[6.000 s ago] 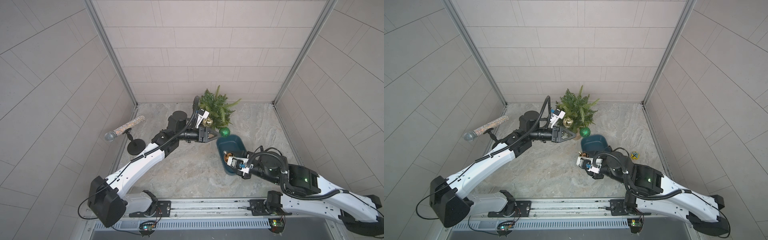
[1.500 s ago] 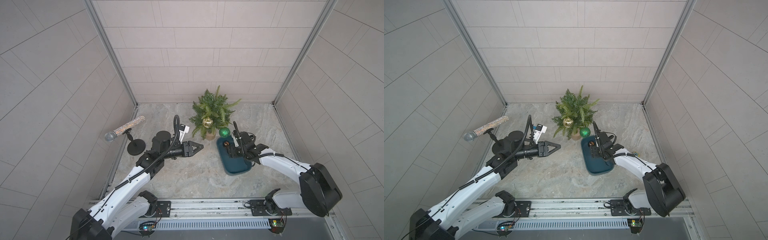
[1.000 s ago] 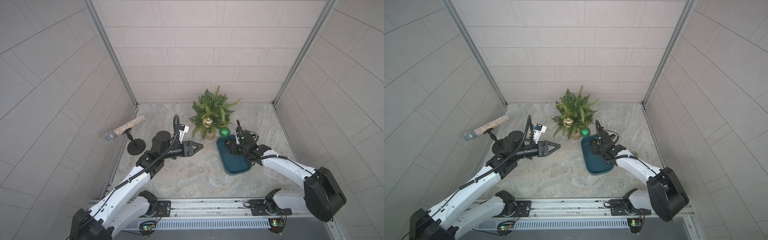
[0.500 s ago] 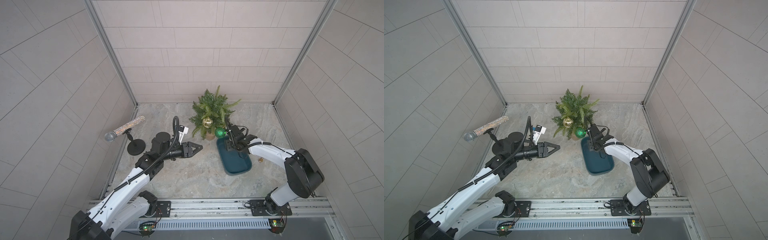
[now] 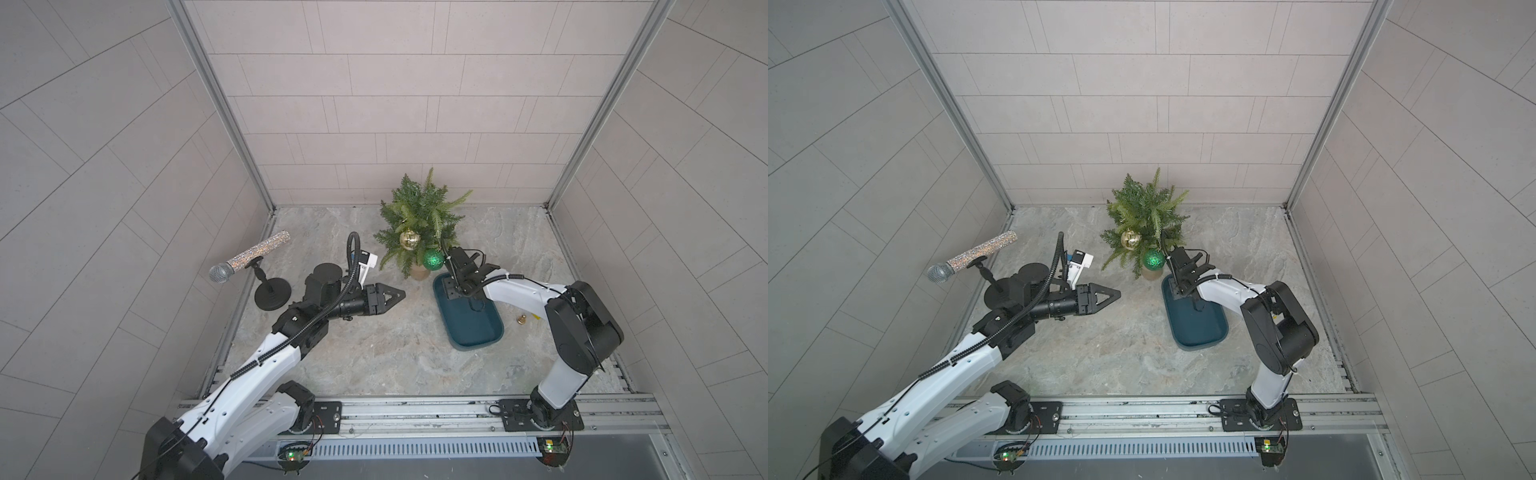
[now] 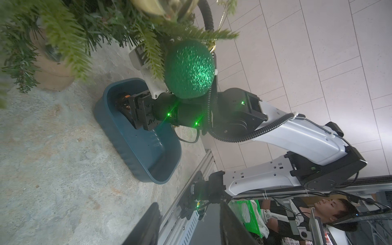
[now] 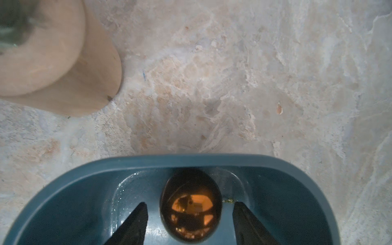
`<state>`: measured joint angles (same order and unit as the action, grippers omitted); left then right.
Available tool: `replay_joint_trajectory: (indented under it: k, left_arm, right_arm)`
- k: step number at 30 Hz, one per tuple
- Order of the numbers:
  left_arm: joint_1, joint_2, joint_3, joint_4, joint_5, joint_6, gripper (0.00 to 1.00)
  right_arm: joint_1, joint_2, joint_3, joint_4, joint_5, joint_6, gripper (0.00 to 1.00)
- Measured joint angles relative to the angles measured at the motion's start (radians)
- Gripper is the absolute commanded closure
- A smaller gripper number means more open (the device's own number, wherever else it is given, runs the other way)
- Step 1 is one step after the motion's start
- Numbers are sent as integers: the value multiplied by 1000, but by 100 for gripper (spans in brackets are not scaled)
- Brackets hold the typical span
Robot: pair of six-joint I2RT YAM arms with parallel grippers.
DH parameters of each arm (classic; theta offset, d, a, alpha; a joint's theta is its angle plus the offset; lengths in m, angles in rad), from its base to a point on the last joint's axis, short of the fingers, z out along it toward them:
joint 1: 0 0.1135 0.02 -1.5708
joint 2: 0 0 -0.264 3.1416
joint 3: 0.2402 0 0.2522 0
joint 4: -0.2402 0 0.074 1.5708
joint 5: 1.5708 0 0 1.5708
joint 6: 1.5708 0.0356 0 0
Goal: Decorate the small christmas tree with ornaments
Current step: Pick up an ornament from the container.
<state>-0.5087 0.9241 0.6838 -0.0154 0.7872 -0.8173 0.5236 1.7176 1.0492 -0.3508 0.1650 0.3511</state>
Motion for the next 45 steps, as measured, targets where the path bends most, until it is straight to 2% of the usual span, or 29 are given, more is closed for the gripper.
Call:
replay_joint_trajectory:
  k: [10,14,25,37,45]
  left_arm:
    - [0,18,0,-5,0,3,55]
    - [0,22,0,-6,0,4,56]
    - [0,26,0,-7,0,5,57]
    - [0,24,2,-21,-5,6,57]
    - [0,21,18,-20,-18,4,57]
  right_arm:
    - [0,47,19,7,-2,-14,38]
    - [0,59,18,6,-3,-17,43]
    - [-2,10,-38,27,-4,-18,48]
    - [-47,-343,-236,32,-95,31,49]
    - [-82,-670,-349,-13,-190,76,50]
